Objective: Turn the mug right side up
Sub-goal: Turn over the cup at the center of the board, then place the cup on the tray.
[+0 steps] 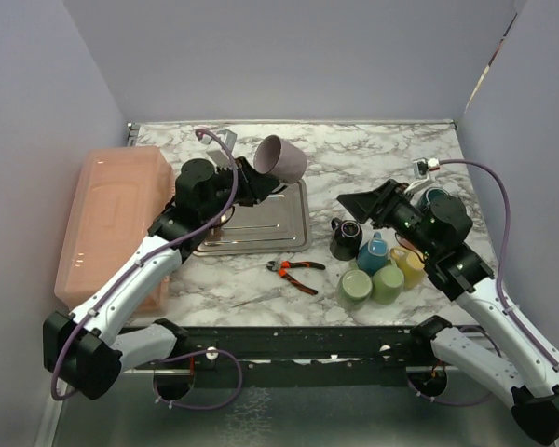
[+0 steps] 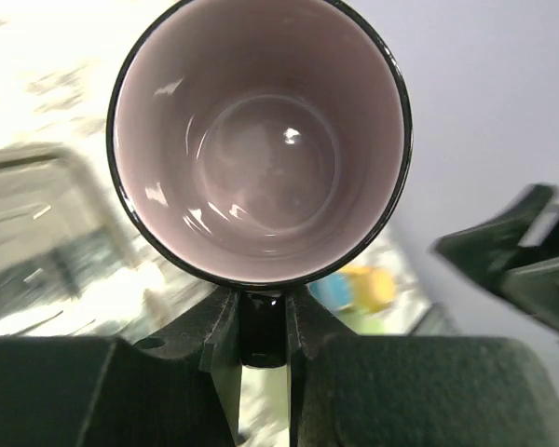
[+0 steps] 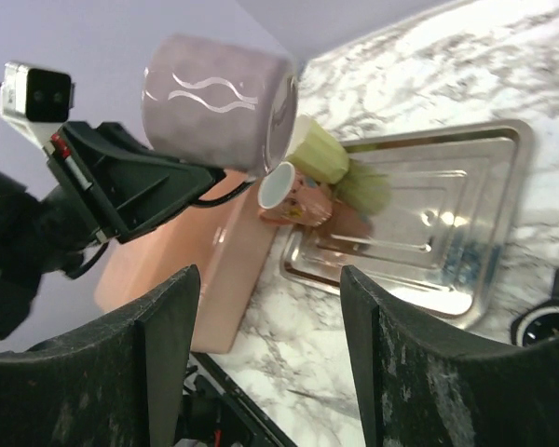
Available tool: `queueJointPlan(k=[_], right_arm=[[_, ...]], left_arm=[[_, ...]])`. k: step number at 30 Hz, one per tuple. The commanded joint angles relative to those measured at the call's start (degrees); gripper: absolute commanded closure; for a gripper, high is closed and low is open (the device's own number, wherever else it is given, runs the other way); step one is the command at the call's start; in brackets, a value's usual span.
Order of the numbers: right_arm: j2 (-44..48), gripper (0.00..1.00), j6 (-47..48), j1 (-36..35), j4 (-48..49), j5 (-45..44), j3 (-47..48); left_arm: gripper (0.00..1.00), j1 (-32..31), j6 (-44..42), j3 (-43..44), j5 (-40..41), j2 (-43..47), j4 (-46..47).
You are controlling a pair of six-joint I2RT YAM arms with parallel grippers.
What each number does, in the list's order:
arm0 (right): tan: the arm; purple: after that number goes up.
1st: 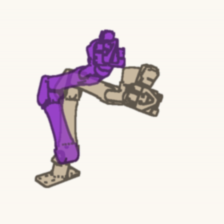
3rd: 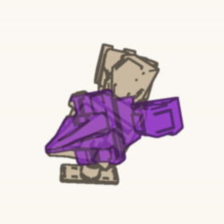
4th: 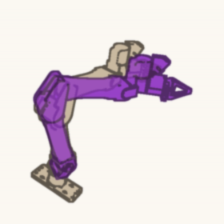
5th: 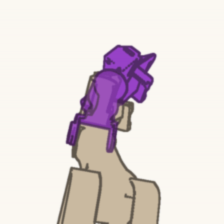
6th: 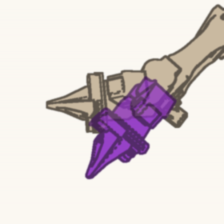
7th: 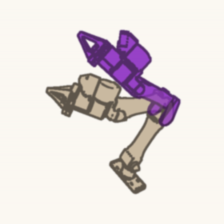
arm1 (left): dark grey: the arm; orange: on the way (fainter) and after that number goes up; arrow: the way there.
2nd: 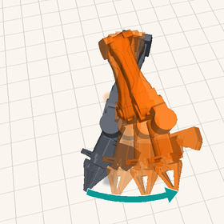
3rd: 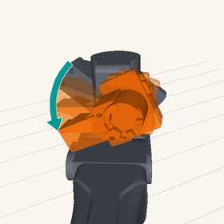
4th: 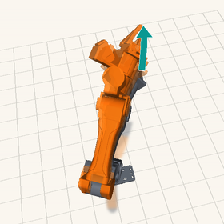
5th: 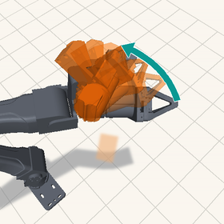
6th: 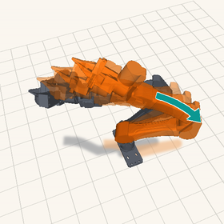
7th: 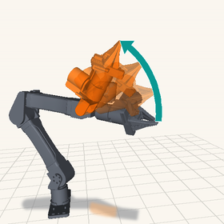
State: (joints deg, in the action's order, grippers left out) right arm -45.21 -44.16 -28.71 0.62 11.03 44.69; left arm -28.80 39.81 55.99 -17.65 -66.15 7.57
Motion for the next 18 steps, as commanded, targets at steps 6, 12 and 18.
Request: queueJointPlan(k=[6,12,18], right_arm=[[0.6,0.34,2.9,0.1,-11.6,-3.2,-0.6],[0.8,0.35,0.7,0.1,-12.6,-2.4,-3.4],[-0.1,0.35,-1.2,0.0,-11.1,-0.4,-4.8]], left_arm=[[1.0,0.0,-13.9,-4.2,21.7,7.5,-34.9],[1.0,0.0,-14.5,-8.0,27.0,9.5,-40.0],[1.0,0.0,-14.7,-9.2,30.2,9.3,-40.1]])
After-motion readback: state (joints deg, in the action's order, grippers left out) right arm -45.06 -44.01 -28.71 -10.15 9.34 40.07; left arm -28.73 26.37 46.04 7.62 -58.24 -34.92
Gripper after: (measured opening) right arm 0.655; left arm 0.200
